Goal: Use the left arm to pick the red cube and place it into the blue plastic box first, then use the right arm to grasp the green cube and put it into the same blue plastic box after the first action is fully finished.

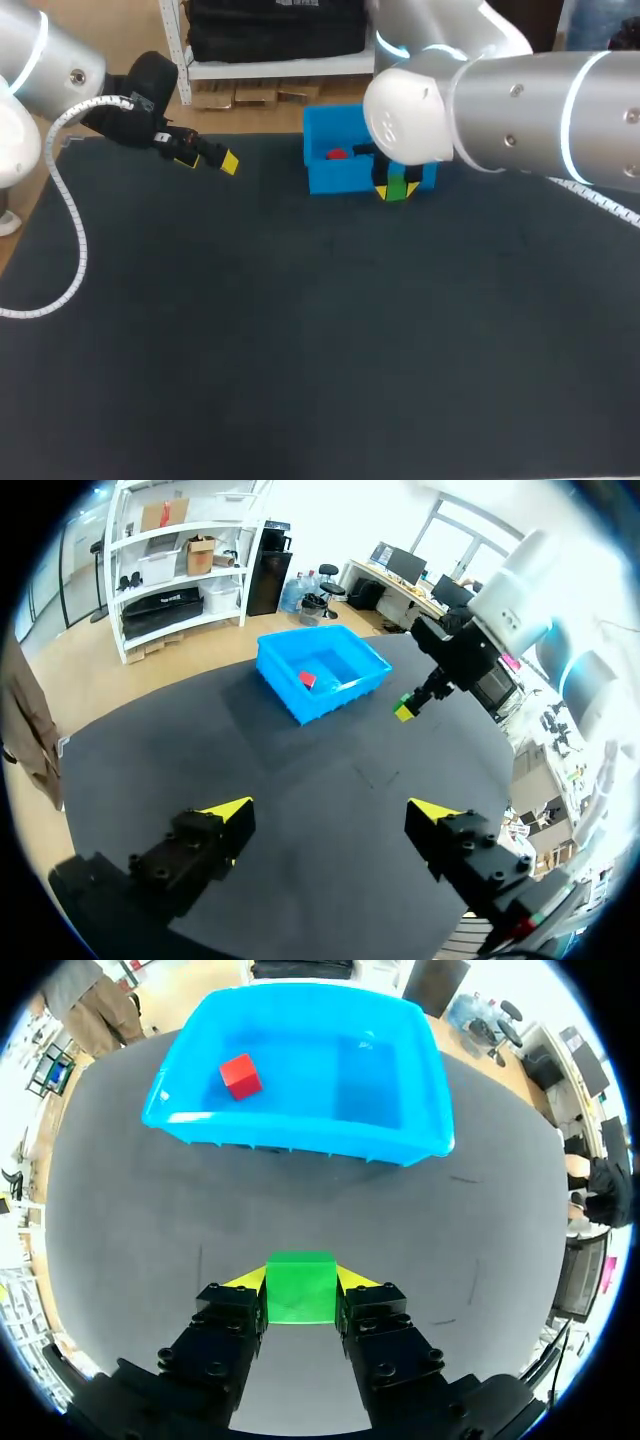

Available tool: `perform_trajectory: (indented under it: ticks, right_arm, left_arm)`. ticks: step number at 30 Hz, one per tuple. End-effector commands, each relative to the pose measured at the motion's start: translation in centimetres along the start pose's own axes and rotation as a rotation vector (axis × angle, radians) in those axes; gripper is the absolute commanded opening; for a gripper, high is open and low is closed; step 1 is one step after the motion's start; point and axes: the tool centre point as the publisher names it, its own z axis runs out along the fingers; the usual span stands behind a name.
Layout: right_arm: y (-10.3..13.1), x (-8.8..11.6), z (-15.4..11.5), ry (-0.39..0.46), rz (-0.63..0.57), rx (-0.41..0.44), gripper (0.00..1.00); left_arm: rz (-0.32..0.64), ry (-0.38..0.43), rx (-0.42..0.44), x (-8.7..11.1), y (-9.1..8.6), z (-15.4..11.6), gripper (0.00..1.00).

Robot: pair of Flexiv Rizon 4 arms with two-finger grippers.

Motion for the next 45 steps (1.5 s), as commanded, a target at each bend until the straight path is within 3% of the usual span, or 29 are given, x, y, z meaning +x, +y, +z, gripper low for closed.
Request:
perform_trajectory:
  ticks: [1, 25, 36, 45]
  right_arm:
    - [-0.3, 0.6, -1.1, -0.011, 0.0, -0.002, 0.0]
    - [-0.4, 0.2, -6.1, -0.092, -0.013, -0.016, 0.0]
    - [-0.7, -0.7, -8.7, -0.153, -0.023, -0.023, 0.0]
    - [-1.4, -2.7, -11.1, -0.214, -0.03, -0.024, 0.0]
  left_arm:
    - [0.002, 0.001, 0.005, -0.1, 0.2, 0.0, 1.0]
    - [0.002, 0.001, 0.005, -0.1, 0.2, 0.0, 1.0]
    - [0.002, 0.001, 0.005, -0.1, 0.2, 0.0, 1.0]
    - [0.002, 0.001, 0.005, -0.1, 0.2, 0.0, 1.0]
